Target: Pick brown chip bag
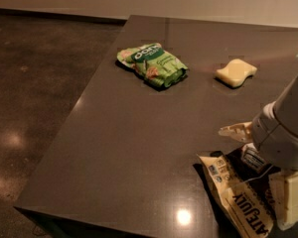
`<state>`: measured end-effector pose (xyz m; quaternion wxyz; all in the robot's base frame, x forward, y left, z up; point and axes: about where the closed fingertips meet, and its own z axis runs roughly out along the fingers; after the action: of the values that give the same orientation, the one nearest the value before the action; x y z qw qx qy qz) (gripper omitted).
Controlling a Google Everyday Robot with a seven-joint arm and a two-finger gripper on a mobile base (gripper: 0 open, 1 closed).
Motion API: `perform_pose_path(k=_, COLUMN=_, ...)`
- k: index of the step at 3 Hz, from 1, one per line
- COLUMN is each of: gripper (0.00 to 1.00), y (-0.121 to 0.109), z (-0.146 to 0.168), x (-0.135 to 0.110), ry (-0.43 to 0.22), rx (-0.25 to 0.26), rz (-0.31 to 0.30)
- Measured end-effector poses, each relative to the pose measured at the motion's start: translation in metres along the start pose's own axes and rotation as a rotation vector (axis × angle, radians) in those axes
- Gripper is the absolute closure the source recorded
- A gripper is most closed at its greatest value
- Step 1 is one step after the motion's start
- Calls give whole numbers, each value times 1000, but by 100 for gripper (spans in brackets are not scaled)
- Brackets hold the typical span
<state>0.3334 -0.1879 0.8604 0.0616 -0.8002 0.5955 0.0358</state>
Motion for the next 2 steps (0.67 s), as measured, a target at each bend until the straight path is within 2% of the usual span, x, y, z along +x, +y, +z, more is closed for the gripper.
perform_pose_path(k=1, gripper=18, y=0, z=2, x=4, ry=23, rx=2, rz=0)
perform_pose_path(k=2, gripper=42, y=2, z=2, x=2, ry=28, rx=-3, rz=-1)
